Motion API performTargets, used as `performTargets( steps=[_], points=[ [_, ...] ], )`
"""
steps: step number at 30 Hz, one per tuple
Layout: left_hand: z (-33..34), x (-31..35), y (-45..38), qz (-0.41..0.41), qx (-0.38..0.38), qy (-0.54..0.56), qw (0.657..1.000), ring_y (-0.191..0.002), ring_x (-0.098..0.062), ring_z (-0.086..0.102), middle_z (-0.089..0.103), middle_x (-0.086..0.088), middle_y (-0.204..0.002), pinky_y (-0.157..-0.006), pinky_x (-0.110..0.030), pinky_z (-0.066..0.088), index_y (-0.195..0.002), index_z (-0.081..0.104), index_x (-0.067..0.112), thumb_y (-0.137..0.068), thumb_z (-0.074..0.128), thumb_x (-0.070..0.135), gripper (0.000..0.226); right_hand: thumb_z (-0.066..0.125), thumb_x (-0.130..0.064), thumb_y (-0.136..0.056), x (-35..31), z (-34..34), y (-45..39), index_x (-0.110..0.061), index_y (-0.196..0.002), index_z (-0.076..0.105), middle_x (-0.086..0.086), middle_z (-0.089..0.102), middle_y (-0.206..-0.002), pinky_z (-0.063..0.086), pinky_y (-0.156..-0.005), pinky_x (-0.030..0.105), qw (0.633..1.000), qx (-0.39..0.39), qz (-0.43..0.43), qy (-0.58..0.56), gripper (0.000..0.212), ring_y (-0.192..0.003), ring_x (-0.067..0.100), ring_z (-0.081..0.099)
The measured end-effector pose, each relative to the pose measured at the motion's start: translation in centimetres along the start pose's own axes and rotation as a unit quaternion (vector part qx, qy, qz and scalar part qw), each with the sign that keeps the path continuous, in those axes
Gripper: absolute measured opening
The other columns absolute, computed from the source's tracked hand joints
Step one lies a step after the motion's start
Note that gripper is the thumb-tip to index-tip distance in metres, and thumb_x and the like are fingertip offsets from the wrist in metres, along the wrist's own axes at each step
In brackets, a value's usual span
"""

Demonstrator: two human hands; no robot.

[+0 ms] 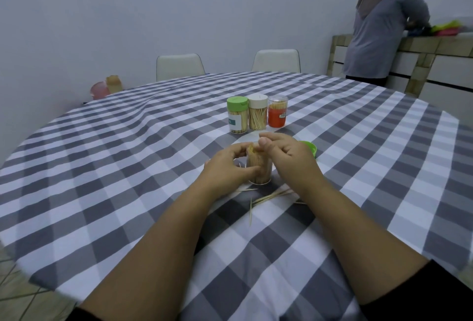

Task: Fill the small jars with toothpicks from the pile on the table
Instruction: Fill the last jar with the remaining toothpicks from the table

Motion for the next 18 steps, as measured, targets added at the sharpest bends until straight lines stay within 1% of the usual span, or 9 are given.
performTargets(
  steps=[2,4,5,7,9,11,13,15,18],
  points=[
    [-0.3,-0.3,0.0,-0.01,-0.037,-0.016,0.999,-0.117,-0.006,0.044,0.044,0.009,-0.145,-0.095,-0.022,0.038,-0.142,0.039,0.031,-0.087,0.065,0.032,0.061,0.06,-0.028,-0.091,0.9,0.3,-0.1,-0.023,-0.132,0.053,-0.004,0.044,-0.143,0.037,-0.105,0.032,0.998,-0.037,0.045,-0.025,0.042,-0.131,0.013,0.039],
    [-1.5,-1.3,-0.1,-0.044,-0.022,-0.006,0.999,-0.129,-0.012,0.042,0.044,0.007,-0.145,-0.107,-0.033,0.036,-0.145,0.037,0.027,-0.089,0.06,0.032,0.061,0.069,-0.028,-0.084,2.0,1.2,0.1,-0.034,-0.144,0.032,-0.002,0.035,-0.149,0.038,-0.098,0.029,0.992,-0.093,0.084,-0.018,0.07,-0.134,0.014,0.035],
    [-2.2,-1.8,-0.1,-0.058,0.0,-0.005,0.998,-0.128,-0.014,0.044,0.047,0.005,-0.142,-0.108,-0.036,0.036,-0.143,0.04,0.025,-0.09,0.058,0.032,0.057,0.071,-0.025,-0.082,2.3,1.5,0.2,-0.034,-0.146,0.026,-0.001,0.034,-0.15,0.038,-0.096,0.027,0.99,-0.109,0.093,-0.01,0.079,-0.133,0.014,0.036],
    [-3.0,-2.5,-0.4,-0.075,0.043,-0.082,0.993,-0.119,-0.015,0.051,0.057,0.004,-0.132,-0.104,-0.04,0.04,-0.134,0.053,0.024,-0.092,0.054,0.042,0.046,0.072,-0.02,-0.082,2.5,1.7,0.1,-0.031,-0.148,0.022,0.002,0.037,-0.148,0.039,-0.094,0.024,0.99,-0.108,0.095,0.007,0.084,-0.129,0.013,0.04],
    [-2.6,-2.5,-0.6,-0.083,0.054,-0.185,0.978,-0.11,-0.016,0.055,0.065,0.007,-0.117,-0.097,-0.042,0.044,-0.12,0.065,0.029,-0.087,0.049,0.063,0.05,0.07,-0.017,-0.083,2.7,1.4,0.0,-0.03,-0.147,0.024,0.005,0.039,-0.146,0.043,-0.093,0.026,0.991,-0.091,0.098,0.01,0.081,-0.127,0.016,0.043],
    [-1.6,-2.3,-0.6,-0.087,0.048,-0.222,0.97,-0.102,-0.015,0.056,0.068,0.01,-0.104,-0.091,-0.043,0.047,-0.107,0.071,0.031,-0.08,0.049,0.073,0.055,0.068,-0.015,-0.084,3.0,0.9,-0.1,-0.031,-0.147,0.025,0.005,0.037,-0.146,0.046,-0.089,0.027,0.99,-0.079,0.112,0.018,0.078,-0.126,0.02,0.043],
    [-1.1,-1.9,-0.7,-0.08,0.049,-0.232,0.968,-0.096,-0.014,0.057,0.068,0.009,-0.099,-0.085,-0.04,0.051,-0.1,0.073,0.03,-0.078,0.057,0.069,0.048,0.067,-0.015,-0.085,3.1,0.4,-0.1,-0.031,-0.147,0.024,0.003,0.034,-0.147,0.046,-0.087,0.028,0.989,-0.067,0.126,0.035,0.077,-0.125,0.021,0.043],
    [-0.7,-1.7,-0.9,-0.08,0.034,-0.214,0.973,-0.092,-0.013,0.057,0.068,0.007,-0.099,-0.081,-0.034,0.053,-0.101,0.073,0.026,-0.083,0.063,0.053,0.033,0.066,-0.016,-0.086,3.2,0.0,-0.2,-0.031,-0.146,0.024,0.002,0.034,-0.147,0.044,-0.087,0.028,0.989,-0.056,0.13,0.049,0.075,-0.125,0.021,0.043],
    [-0.3,-1.4,-0.7,-0.083,-0.011,-0.183,0.98,-0.09,-0.011,0.059,0.069,0.006,-0.104,-0.08,-0.028,0.052,-0.105,0.072,0.022,-0.092,0.059,0.027,0.019,0.066,-0.017,-0.086,3.2,-0.1,-0.1,-0.031,-0.146,0.023,0.002,0.034,-0.148,0.043,-0.087,0.028,0.989,-0.056,0.13,0.054,0.075,-0.126,0.02,0.042]
  ],
)
Point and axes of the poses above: each hand's wrist, its own y-axis away from the middle knuckle, its own z-axis out of the palm, x = y × z, the point moved 9 cm from there along -y, towards the middle knuckle
